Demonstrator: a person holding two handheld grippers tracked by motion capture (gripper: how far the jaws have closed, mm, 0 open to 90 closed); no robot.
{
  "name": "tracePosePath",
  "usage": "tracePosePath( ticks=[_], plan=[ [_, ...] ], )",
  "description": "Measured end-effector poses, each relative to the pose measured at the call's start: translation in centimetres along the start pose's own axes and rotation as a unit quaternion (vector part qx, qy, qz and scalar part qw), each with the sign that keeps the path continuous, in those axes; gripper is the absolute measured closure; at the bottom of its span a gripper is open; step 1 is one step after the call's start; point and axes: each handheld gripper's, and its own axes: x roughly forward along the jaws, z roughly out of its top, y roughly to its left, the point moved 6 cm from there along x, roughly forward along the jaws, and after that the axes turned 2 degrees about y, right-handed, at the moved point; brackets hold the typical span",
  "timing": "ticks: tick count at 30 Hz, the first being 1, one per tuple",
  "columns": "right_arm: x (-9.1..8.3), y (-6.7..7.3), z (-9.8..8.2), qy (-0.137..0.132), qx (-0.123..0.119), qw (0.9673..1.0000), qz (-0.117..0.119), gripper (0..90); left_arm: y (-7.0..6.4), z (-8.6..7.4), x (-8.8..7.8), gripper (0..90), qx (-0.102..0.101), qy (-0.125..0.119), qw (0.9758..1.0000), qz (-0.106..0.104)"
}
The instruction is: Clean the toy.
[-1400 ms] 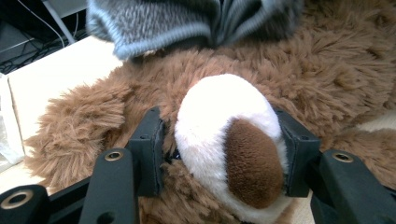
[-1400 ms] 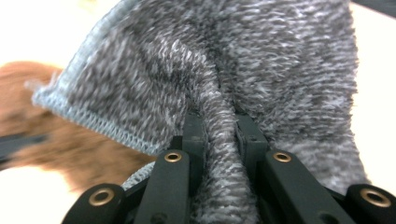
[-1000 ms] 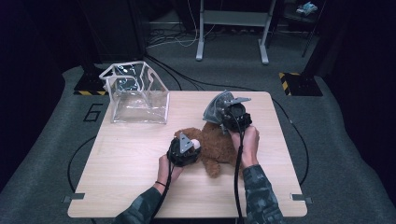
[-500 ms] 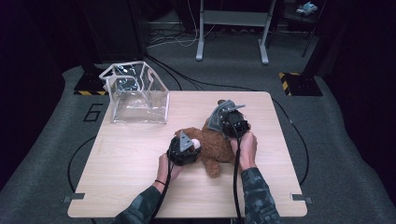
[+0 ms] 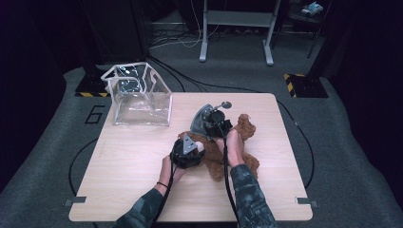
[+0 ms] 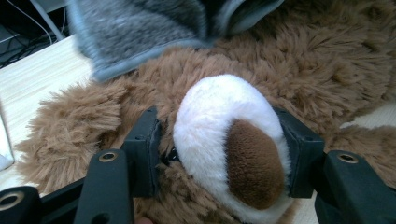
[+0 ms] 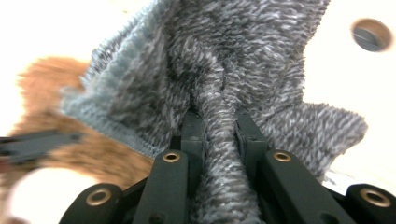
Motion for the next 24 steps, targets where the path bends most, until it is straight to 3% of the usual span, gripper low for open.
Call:
tracePosePath(
  ticks=[2,3,8,11,13,16,19,24],
  plan=[
    [-1.1,0.0,0.3,-0.018,0.009,0.9994,0.029,77.4,0.1,0.0,0.0,42.1,-0.002,-0.007,1.0,0.004],
    [-1.8,-0.3,0.4,-0.03,0.014,0.999,0.03,77.4,0.1,0.0,0.0,42.1,-0.003,-0.006,1.0,0.003],
    [-6.0,-2.5,-0.3,-0.069,0.03,0.9971,-0.014,77.4,0.1,0.0,0.1,41.9,-0.004,-0.006,1.0,0.007],
    [-8.0,-4.1,-1.2,-0.075,0.043,0.9951,-0.048,77.4,0.1,0.1,0.0,41.8,-0.004,-0.004,1.0,0.005],
    [-8.4,-4.8,-1.8,-0.069,0.05,0.9942,-0.066,77.4,0.1,0.1,0.1,41.8,-0.002,-0.003,1.0,0.006],
    [-7.5,-5.6,-2.6,-0.037,0.046,0.9938,-0.094,77.4,0.0,0.1,0.1,41.8,-0.002,-0.004,0.9999,0.013],
    [-5.6,-5.1,-2.7,-0.012,0.038,0.9953,-0.088,77.3,0.0,0.1,0.1,41.9,0.0,-0.001,1.0,0.006],
    [-2.7,-3.6,-1.5,-0.007,0.036,0.9962,-0.079,77.4,0.0,0.1,0.2,41.9,0.003,-0.004,0.9999,0.013]
  ],
)
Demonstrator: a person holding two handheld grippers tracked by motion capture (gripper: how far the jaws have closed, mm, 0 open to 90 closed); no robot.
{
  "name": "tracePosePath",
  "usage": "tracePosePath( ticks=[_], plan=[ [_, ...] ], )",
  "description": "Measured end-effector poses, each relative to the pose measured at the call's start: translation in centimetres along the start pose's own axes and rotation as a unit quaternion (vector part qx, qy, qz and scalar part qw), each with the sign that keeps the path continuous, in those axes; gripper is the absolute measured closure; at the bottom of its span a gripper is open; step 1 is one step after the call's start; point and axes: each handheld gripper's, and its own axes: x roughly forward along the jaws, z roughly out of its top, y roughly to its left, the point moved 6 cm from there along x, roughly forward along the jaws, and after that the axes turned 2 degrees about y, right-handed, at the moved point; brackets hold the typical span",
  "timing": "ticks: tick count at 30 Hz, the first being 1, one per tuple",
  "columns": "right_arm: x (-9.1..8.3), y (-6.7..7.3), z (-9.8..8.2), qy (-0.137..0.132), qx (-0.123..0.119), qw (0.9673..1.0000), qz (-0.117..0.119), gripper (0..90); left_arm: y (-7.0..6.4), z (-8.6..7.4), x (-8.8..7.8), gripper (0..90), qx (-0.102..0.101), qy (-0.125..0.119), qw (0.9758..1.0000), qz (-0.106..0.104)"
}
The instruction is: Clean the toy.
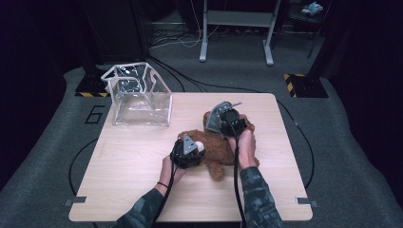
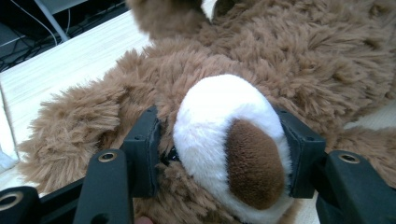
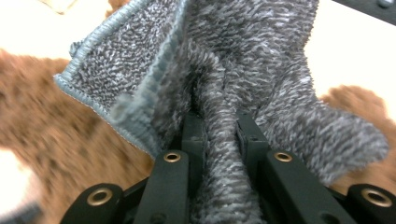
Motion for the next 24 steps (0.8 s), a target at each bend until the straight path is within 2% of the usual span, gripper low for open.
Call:
tracePosePath(
  ticks=[3,6,7,8,10,11,12,14,15,16,17,19,21,23,24],
  plan=[
    [1.1,1.1,0.7,0.004,-0.02,0.9998,0.003,77.5,-0.1,0.0,0.0,41.9,0.003,0.001,1.0,-0.003],
    [2.0,2.2,1.1,0.014,-0.025,0.9995,0.013,77.5,-0.1,0.0,-0.1,41.9,0.002,0.003,1.0,-0.006],
    [2.2,2.6,1.3,0.018,-0.026,0.9994,0.016,77.5,-0.1,-0.1,-0.1,41.9,0.002,0.003,1.0,-0.006],
    [2.5,3.1,1.5,0.019,-0.037,0.9987,0.028,77.5,-0.1,-0.1,-0.1,41.9,0.001,0.003,1.0,-0.006],
    [2.9,3.7,1.8,0.027,-0.037,0.9982,0.039,77.5,0.0,-0.1,-0.1,41.9,-0.003,0.002,1.0,-0.008],
    [2.8,3.9,1.9,0.03,-0.034,0.9975,0.055,77.5,0.0,-0.1,-0.1,41.9,-0.003,0.002,0.9999,-0.009],
    [2.8,4.0,2.2,0.022,-0.028,0.9964,0.076,77.4,0.1,-0.1,-0.1,41.9,-0.002,0.003,1.0,-0.009],
    [2.1,3.9,2.4,0.017,-0.011,0.9925,0.121,77.4,0.1,0.0,-0.1,41.9,-0.003,0.0,1.0,-0.005],
    [1.6,3.6,2.5,0.007,-0.006,0.9913,0.131,77.3,0.1,0.0,-0.1,41.9,-0.004,0.0,1.0,-0.005],
    [1.1,3.1,2.6,-0.002,-0.006,0.9917,0.129,77.3,0.1,0.0,-0.1,41.9,-0.001,0.002,1.0,-0.007],
    [0.3,2.6,2.6,-0.01,-0.001,0.9937,0.112,77.3,0.1,0.0,-0.1,41.9,-0.002,0.002,1.0,-0.007],
    [-0.8,1.8,2.4,-0.022,-0.006,0.9969,0.076,77.4,0.1,0.0,-0.1,41.9,-0.004,-0.001,1.0,-0.003],
    [-1.2,1.3,1.8,-0.013,-0.015,0.9979,0.061,77.5,0.1,0.0,-0.1,41.9,-0.005,0.002,1.0,-0.005],
    [-0.7,0.4,0.5,0.007,-0.026,0.9993,0.028,77.6,0.0,0.0,-0.1,41.9,-0.007,0.0,1.0,-0.002],
    [-0.5,0.1,0.2,0.007,-0.023,0.9993,0.028,77.6,0.0,0.0,0.0,42.0,-0.004,0.0,1.0,0.0]
  ],
)
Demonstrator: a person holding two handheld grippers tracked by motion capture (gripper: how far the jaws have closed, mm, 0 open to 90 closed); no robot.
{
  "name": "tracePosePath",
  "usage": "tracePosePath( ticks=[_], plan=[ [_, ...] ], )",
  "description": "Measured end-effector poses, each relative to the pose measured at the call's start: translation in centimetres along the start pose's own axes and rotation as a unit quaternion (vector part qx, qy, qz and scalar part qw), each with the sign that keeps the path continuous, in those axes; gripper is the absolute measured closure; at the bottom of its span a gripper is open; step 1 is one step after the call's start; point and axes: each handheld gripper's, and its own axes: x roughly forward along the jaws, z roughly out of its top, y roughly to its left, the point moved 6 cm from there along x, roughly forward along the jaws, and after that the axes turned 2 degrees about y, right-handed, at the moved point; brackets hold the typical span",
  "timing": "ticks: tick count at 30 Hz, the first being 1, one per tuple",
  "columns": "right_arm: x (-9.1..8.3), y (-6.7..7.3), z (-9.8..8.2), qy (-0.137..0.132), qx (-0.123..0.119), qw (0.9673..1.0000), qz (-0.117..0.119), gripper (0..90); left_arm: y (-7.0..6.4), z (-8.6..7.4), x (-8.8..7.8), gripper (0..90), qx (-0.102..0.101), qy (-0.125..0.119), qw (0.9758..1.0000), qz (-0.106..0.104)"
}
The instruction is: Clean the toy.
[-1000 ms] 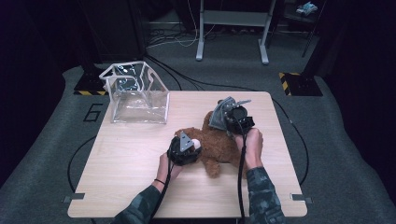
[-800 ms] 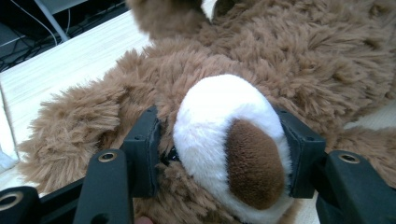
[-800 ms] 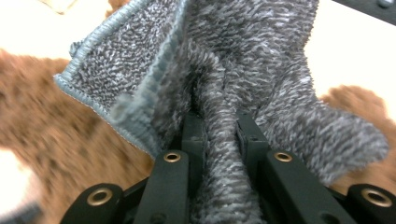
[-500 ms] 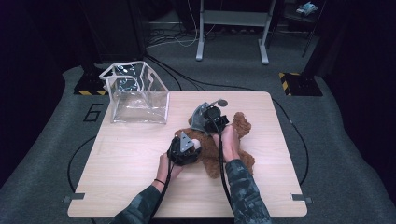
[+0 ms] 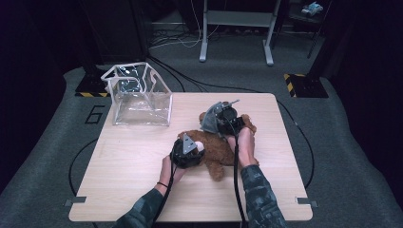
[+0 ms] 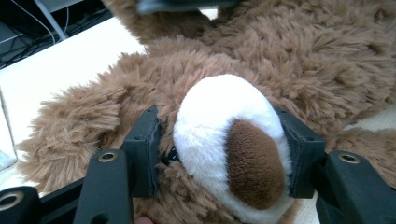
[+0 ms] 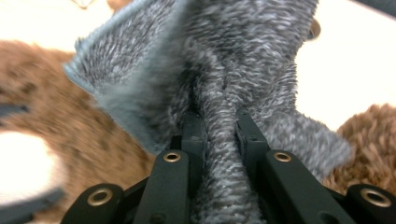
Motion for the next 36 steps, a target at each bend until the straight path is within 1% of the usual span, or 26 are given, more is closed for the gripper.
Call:
tracePosePath(
  ticks=[1,2,4,5,6,7,8,9,11,12,13,16,17,18,19,20,22,23,24,26,27,28,30,32,34,36],
  plan=[
    [0.1,-0.4,-0.4,-0.001,0.013,0.9999,0.005,77.7,-0.1,0.0,0.0,42.0,0.0,0.002,1.0,0.001],
    [0.0,-1.2,-0.8,-0.003,0.019,0.9998,-0.005,77.7,-0.1,0.0,0.0,42.0,-0.001,0.002,1.0,0.001],
    [-0.3,-2.3,-1.1,-0.002,0.023,0.9993,-0.03,77.8,0.0,0.0,-0.1,42.0,-0.004,0.002,1.0,-0.003],
    [-0.5,-3.1,-1.3,0.001,0.024,0.9985,-0.05,77.8,0.0,-0.1,-0.1,41.9,-0.004,0.002,1.0,-0.006],
    [-0.8,-3.7,-1.6,0.006,0.031,0.998,-0.055,77.9,0.0,-0.1,-0.1,41.9,-0.004,0.002,1.0,-0.005],
    [-0.8,-4.3,-1.8,0.004,0.033,0.9975,-0.062,77.9,0.0,-0.1,-0.1,41.9,-0.005,0.002,1.0,-0.004],
    [-0.9,-4.9,-2.2,0.013,0.039,0.9955,-0.085,77.9,0.0,0.0,-0.1,41.9,-0.006,0.001,1.0,-0.003],
    [-1.0,-5.3,-2.4,0.02,0.038,0.9945,-0.096,77.9,0.0,-0.1,-0.1,41.9,-0.005,0.002,1.0,-0.004],
    [-1.0,-6.3,-3.1,0.027,0.048,0.9931,-0.103,77.9,0.0,-0.1,-0.1,41.9,-0.007,-0.002,1.0,-0.004],
    [-1.0,-6.7,-3.4,0.029,0.051,0.9919,-0.112,77.9,0.0,-0.1,-0.1,41.9,-0.006,-0.001,1.0,-0.007],
    [-1.3,-7.2,-3.8,0.036,0.048,0.9915,-0.115,77.8,0.0,-0.1,-0.1,41.9,-0.006,-0.001,0.9999,-0.008],
    [-2.2,-8.2,-4.1,0.026,0.071,0.9893,-0.125,77.7,0.0,-0.1,-0.2,42.0,-0.006,0.0,0.9999,-0.009],
    [-2.9,-8.5,-4.1,0.016,0.067,0.9896,-0.126,77.7,0.1,-0.1,-0.1,42.0,-0.005,0.0,0.9999,-0.009],
    [-3.3,-8.4,-3.9,0.01,0.073,0.9889,-0.129,77.6,0.1,-0.1,-0.1,41.9,-0.004,0.001,1.0,-0.007],
    [-3.8,-8.3,-3.7,-0.003,0.073,0.9895,-0.125,77.6,0.1,-0.1,-0.1,41.9,-0.006,0.001,0.9999,-0.009],
    [-4.4,-8.0,-3.4,-0.019,0.074,0.9905,-0.115,77.4,0.1,-0.1,-0.1,41.9,-0.006,0.003,0.9999,-0.009],
    [-5.4,-6.9,-2.8,-0.044,0.07,0.992,-0.095,77.3,0.1,0.0,0.0,41.9,-0.009,0.003,0.9999,-0.009],
    [-5.7,-5.8,-2.4,-0.056,0.067,0.9937,-0.07,77.3,0.1,0.0,0.0,41.9,-0.007,0.004,0.9999,-0.007],
    [-5.7,-5.2,-2.2,-0.061,0.059,0.9948,-0.056,77.2,0.1,0.0,0.0,41.9,-0.007,0.005,0.9999,-0.007],
    [-5.2,-3.2,-2.1,-0.053,0.044,0.9973,-0.023,77.1,0.1,0.0,0.0,41.9,-0.006,0.006,0.9999,-0.006],
    [-4.6,-2.5,-2.3,-0.048,0.032,0.9982,-0.013,77.1,0.1,0.0,0.0,41.9,-0.007,0.007,0.9999,-0.006],
    [-3.8,-1.9,-2.6,-0.039,0.02,0.999,-0.012,77.1,0.1,0.0,0.0,41.9,-0.007,0.008,0.9999,-0.006],
    [-2.8,-2.1,-3.3,-0.027,0.014,0.9992,-0.025,77.2,0.1,0.1,0.0,41.9,-0.005,0.008,0.9999,-0.005],
    [-2.5,-3.3,-4.1,-0.032,0.044,0.9983,-0.018,77.3,0.1,0.1,0.1,41.9,-0.008,0.005,1.0,-0.004],
    [-2.6,-4.6,-4.8,-0.021,0.051,0.9972,-0.051,77.3,0.1,0.1,0.1,41.9,-0.009,0.005,0.9999,-0.004],
    [-2.6,-6.3,-5.7,-0.011,0.071,0.9953,-0.064,77.3,0.1,0.1,0.1,41.9,-0.009,0.005,0.9999,-0.004]
  ],
)
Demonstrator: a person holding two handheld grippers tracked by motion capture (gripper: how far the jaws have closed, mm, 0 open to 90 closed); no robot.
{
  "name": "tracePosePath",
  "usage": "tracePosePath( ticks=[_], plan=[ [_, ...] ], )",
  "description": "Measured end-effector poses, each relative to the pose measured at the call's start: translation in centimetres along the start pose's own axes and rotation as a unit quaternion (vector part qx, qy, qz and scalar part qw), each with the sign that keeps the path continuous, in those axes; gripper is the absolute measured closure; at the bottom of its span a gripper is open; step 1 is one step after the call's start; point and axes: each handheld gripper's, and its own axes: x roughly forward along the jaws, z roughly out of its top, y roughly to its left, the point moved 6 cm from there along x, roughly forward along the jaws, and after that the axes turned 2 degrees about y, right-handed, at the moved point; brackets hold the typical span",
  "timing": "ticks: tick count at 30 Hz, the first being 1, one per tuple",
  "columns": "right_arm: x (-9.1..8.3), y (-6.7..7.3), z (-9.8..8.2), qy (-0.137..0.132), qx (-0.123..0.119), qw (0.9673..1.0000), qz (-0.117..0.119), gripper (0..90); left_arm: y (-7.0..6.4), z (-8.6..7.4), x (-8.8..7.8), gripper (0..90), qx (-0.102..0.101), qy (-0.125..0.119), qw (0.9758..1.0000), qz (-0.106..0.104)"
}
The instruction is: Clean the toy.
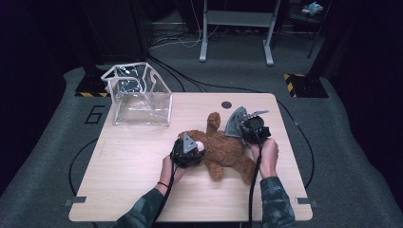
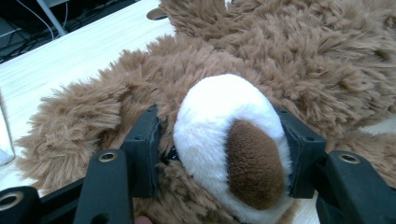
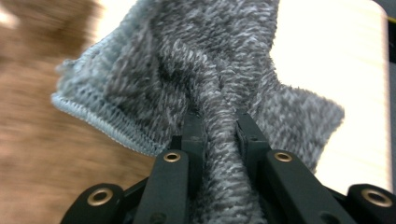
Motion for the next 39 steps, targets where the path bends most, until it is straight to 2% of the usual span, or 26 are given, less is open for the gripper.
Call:
tracePosePath(
  ticks=[1,2,3,5,6,7,9,10,12,14,17,18,19,21,23,24,25,26,27,29,32,34,36,39],
  plan=[
    [0.2,-0.9,-0.4,0.006,-0.001,0.9998,-0.02,77.3,0.0,0.0,0.0,41.9,0.0,0.003,1.0,-0.001],
    [0.4,-1.6,-0.7,0.01,0.0,0.9995,-0.029,77.3,0.0,0.0,0.0,41.9,-0.002,0.0,1.0,-0.001],
    [0.7,-2.5,-1.3,0.017,0.018,0.9993,-0.029,77.3,0.0,0.0,0.0,41.9,-0.002,0.001,1.0,-0.001],
    [1.1,-3.9,-2.3,0.028,0.031,0.9981,-0.046,77.2,0.1,0.0,0.0,41.9,0.0,0.005,1.0,-0.001],
    [1.0,-4.3,-2.6,0.028,0.032,0.9981,-0.046,77.2,0.1,0.0,0.0,41.9,0.0,0.004,1.0,-0.001],
    [0.9,-4.7,-2.8,0.023,0.042,0.9978,-0.046,77.2,0.1,0.0,0.0,41.9,0.0,0.006,1.0,-0.003],
    [-0.3,-5.1,-2.7,0.001,0.048,0.9974,-0.053,77.0,0.1,0.0,0.0,41.9,0.0,0.007,1.0,-0.003],
    [-1.0,-5.0,-2.5,-0.012,0.053,0.9974,-0.048,76.9,0.1,0.1,0.0,41.9,-0.001,0.007,1.0,-0.003],
    [-2.2,-4.5,-1.8,-0.032,0.041,0.9977,-0.042,76.7,0.1,0.1,0.0,41.9,-0.001,0.006,1.0,-0.004],
    [-3.4,-3.0,-0.8,-0.055,0.035,0.9978,-0.012,76.5,0.1,0.1,0.0,41.9,-0.002,0.008,0.9999,-0.007],
    [-3.8,-0.5,0.3,-0.066,0.011,0.9974,0.026,76.3,0.1,0.1,0.0,41.9,-0.001,0.009,0.9999,-0.007],
    [-3.5,0.7,0.6,-0.06,-0.001,0.9971,0.047,76.2,0.1,0.1,0.0,41.9,-0.002,0.008,0.9999,-0.007],
    [-3.3,1.5,0.6,-0.054,-0.009,0.9971,0.054,76.1,0.1,0.1,0.0,41.9,-0.001,0.009,0.9999,-0.008],
    [-1.9,3.1,0.5,-0.034,-0.039,0.9971,0.056,76.3,0.2,0.1,0.0,41.9,0.0,0.009,0.9999,-0.008],
    [-0.8,3.3,0.2,-0.024,-0.045,0.9977,0.044,76.6,0.2,0.1,0.0,41.9,0.001,0.008,0.9999,-0.009],
    [-0.6,3.1,0.1,-0.024,-0.042,0.9978,0.046,76.7,0.2,0.1,0.0,41.9,0.001,0.01,0.9999,-0.009],
    [-0.3,2.4,-0.1,-0.026,-0.024,0.9979,0.055,76.8,0.2,0.1,0.0,41.9,0.001,0.01,0.9999,-0.009],
    [-0.2,1.7,-0.2,-0.024,-0.019,0.9986,0.044,77.0,0.3,0.1,0.0,41.9,0.001,0.009,0.9999,-0.009],
    [0.1,0.9,-0.5,-0.016,-0.019,0.9994,0.023,77.3,0.3,0.1,0.1,41.9,0.001,0.009,0.9999,-0.009],
    [0.7,-1.0,-1.3,0.003,-0.001,1.0,0.005,77.4,0.2,0.1,0.0,41.9,0.001,0.01,0.9999,-0.009],
    [1.4,-4.0,-2.6,0.033,0.025,0.9989,-0.022,77.2,0.2,0.2,0.1,41.9,0.001,0.011,0.9999,-0.009],
    [1.3,-5.1,-3.1,0.037,0.038,0.9982,-0.027,77.2,0.2,0.2,0.0,41.9,0.001,0.014,0.9998,-0.012],
    [0.4,-5.5,-3.2,0.025,0.042,0.9984,-0.028,76.9,0.2,0.2,0.0,41.9,0.001,0.014,0.9998,-0.012],
    [-1.4,-4.7,-2.6,-0.008,0.041,0.999,-0.018,76.6,0.3,0.2,0.1,41.9,0.002,0.018,0.9998,-0.01]
  ],
)
